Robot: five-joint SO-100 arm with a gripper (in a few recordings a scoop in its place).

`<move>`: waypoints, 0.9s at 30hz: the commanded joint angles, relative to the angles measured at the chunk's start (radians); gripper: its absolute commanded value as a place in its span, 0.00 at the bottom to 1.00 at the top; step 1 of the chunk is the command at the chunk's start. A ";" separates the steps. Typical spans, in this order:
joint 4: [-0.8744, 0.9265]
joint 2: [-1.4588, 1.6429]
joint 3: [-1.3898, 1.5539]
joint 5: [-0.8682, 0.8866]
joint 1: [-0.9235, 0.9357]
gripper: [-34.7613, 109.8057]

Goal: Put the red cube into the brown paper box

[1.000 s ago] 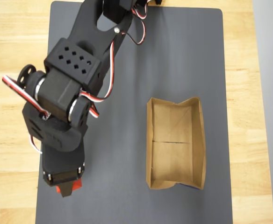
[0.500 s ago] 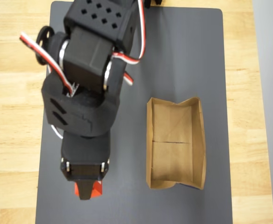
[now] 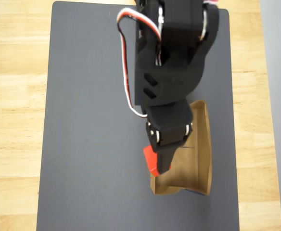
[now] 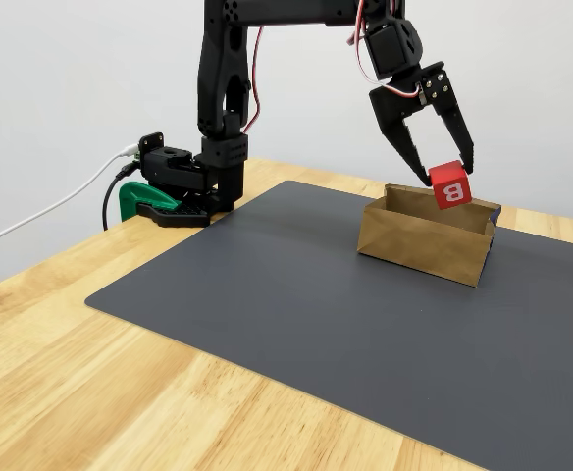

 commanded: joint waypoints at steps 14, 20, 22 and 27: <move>-0.075 0.114 0.183 0.058 -0.103 0.42; -0.032 0.121 0.186 0.026 -0.107 0.51; -0.037 0.124 0.187 0.026 -0.104 0.51; -0.075 0.172 0.201 0.028 -0.074 0.51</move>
